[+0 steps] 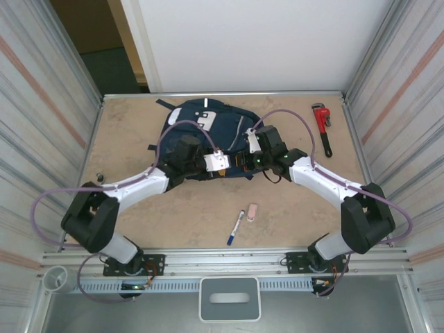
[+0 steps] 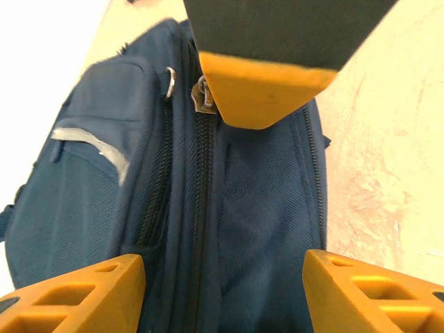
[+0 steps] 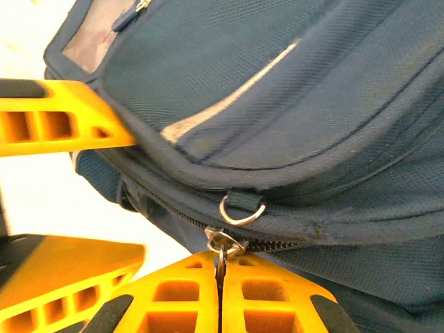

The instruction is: Pack the student bag

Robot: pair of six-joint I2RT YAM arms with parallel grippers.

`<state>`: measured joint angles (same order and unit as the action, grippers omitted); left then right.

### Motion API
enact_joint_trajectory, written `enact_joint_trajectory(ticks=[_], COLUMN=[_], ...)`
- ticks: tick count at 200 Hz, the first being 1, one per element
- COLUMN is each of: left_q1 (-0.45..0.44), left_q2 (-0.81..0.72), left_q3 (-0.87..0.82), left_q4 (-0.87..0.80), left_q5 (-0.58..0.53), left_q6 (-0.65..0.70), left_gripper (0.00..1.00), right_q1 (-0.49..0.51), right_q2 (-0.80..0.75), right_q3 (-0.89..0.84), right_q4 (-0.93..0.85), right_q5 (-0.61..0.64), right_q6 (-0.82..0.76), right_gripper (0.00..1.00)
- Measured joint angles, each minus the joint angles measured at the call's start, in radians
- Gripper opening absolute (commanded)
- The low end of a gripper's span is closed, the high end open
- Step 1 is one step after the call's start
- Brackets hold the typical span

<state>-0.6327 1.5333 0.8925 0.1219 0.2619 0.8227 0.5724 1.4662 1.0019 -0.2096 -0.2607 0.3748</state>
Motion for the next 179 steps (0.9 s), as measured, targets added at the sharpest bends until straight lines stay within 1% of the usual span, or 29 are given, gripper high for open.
enact_joint_trajectory(ticks=[12, 48, 53, 62, 79, 97, 118, 136, 141, 148, 153, 168, 179], left_q1=[-0.005, -0.006, -0.006, -0.003, 0.006, 0.033, 0.095, 0.157, 0.171, 0.189, 0.198, 0.216, 0.225], left_q2=[0.027, 0.057, 0.057, 0.056, 0.048, 0.022, -0.031, -0.071, -0.080, -0.090, -0.097, -0.109, -0.120], left_q3=[0.008, 0.010, 0.010, 0.008, -0.013, -0.047, -0.094, -0.119, -0.124, -0.129, -0.132, -0.134, -0.134], left_q4=[0.011, 0.068, 0.070, 0.077, 0.096, 0.109, 0.105, 0.099, 0.097, 0.093, 0.091, 0.080, 0.063], left_q5=[-0.022, -0.074, -0.077, -0.077, -0.055, -0.006, 0.068, 0.132, 0.143, 0.158, 0.163, 0.165, 0.161], left_q6=[0.011, 0.053, 0.060, 0.071, 0.076, 0.075, 0.071, 0.066, 0.064, 0.063, 0.063, 0.058, 0.037], left_gripper=[0.47, 0.07, 0.03, 0.00, 0.00, 0.00, 0.00, 0.00, 0.02, 0.05, 0.09, 0.32, 0.42], right_q1=[-0.001, -0.002, -0.003, -0.006, -0.021, -0.043, -0.082, -0.095, -0.093, -0.087, -0.084, -0.068, -0.061], right_q2=[0.000, 0.000, -0.001, -0.002, -0.003, -0.003, -0.003, -0.003, -0.003, -0.003, -0.003, -0.003, -0.003], right_q3=[0.000, 0.000, 0.000, 0.000, -0.001, -0.001, 0.000, 0.000, 0.002, 0.003, 0.004, 0.006, 0.008], right_q4=[0.000, -0.008, -0.010, -0.014, -0.034, -0.069, -0.109, -0.108, -0.105, -0.101, -0.097, -0.080, -0.076], right_q5=[-0.003, -0.010, -0.010, -0.009, -0.004, 0.013, 0.055, 0.050, 0.044, 0.034, 0.026, 0.009, 0.005], right_q6=[0.007, 0.010, 0.010, 0.009, 0.005, -0.002, -0.012, -0.017, -0.017, -0.018, -0.018, -0.018, -0.018], right_gripper=[0.00, 0.00, 0.00, 0.00, 0.00, 0.00, 0.00, 0.00, 0.00, 0.00, 0.00, 0.00, 0.00])
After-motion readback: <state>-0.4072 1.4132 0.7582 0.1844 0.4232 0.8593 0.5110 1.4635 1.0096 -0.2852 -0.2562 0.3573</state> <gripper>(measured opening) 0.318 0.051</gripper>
